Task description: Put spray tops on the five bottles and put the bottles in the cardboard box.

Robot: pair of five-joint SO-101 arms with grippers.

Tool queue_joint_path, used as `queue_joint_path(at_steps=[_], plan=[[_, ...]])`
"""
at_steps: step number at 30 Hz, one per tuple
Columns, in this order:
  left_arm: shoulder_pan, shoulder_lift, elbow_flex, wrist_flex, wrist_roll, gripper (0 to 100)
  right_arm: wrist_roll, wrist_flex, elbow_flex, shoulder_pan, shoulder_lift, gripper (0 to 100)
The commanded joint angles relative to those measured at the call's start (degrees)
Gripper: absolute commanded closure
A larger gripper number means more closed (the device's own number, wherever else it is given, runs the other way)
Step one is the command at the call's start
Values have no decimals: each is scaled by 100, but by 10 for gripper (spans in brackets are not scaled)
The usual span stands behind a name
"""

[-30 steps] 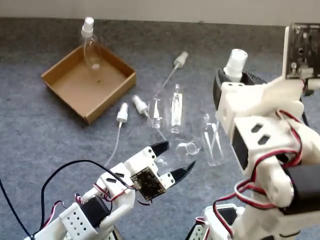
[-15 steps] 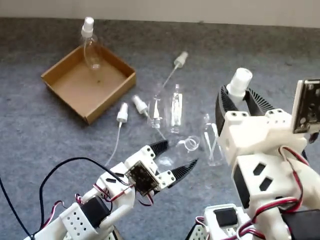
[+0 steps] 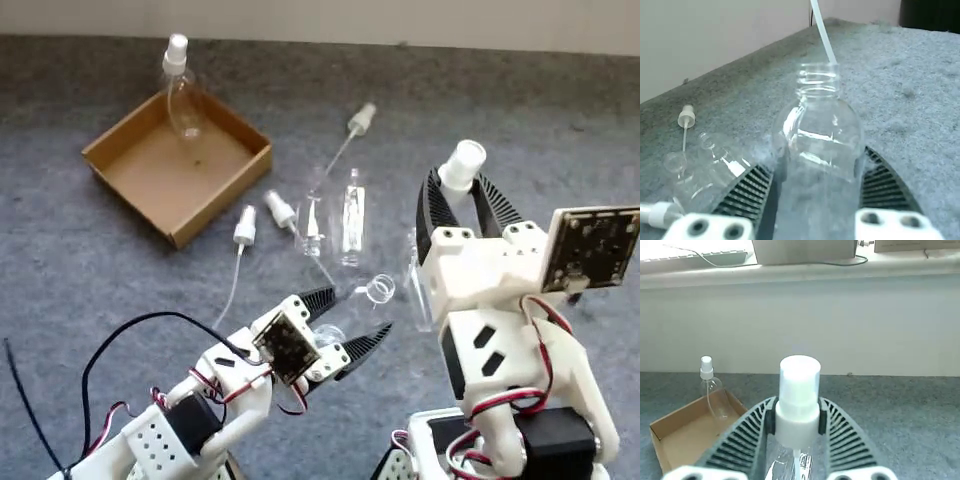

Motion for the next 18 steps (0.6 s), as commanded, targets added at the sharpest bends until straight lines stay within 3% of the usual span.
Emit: queue_joint_path(at_steps=[1,8,18], plan=[[101,-57,57,-9,53,934,-53,-356,-13,-48,-92,978],[57,-57,84,-18,53,934,-853,-655,-13,-57,-101,978],[48,-66,66,-18,53,934,-897,-321,22,-312,-101,978]])
